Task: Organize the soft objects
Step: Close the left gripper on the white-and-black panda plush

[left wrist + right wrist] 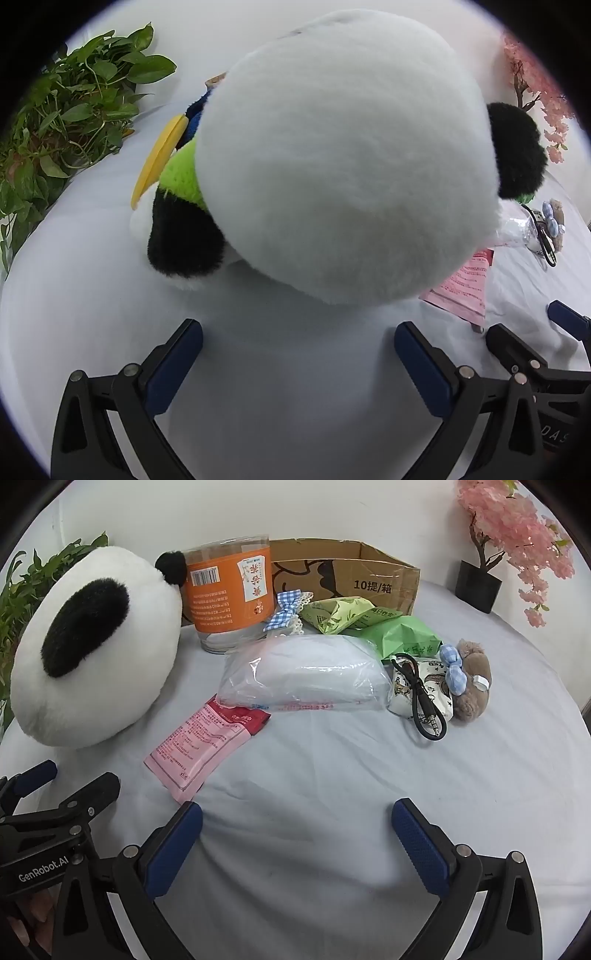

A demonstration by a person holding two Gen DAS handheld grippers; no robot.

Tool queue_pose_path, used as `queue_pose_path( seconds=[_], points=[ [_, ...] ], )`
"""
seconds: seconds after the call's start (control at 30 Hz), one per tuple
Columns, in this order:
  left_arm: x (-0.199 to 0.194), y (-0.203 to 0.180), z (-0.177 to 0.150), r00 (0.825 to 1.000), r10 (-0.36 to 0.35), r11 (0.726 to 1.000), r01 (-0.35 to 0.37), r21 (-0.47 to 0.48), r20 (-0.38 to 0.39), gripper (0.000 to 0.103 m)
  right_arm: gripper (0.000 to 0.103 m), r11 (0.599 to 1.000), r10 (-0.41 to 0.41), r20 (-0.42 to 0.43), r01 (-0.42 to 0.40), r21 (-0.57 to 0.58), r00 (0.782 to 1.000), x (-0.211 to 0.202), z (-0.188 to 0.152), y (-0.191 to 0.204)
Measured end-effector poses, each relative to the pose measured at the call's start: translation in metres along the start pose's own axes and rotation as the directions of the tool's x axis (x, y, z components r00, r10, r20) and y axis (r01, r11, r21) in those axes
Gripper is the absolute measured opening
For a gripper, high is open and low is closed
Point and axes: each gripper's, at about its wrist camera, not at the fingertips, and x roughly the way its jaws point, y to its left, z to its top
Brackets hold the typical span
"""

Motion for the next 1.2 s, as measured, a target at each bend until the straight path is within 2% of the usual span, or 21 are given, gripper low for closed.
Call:
queue_pose_path(
  seconds=[1.2],
  points=[
    [-0.0036, 0.0046, 0.0009, 1.0, -0.003, 1.0, 0.003, -0.003, 0.012, 0.103, 0.103, 1.0, -0.002, 0.0, 0.002, -0.001, 1.0, -0.0002, -0.0003, 0.0003]
  ],
)
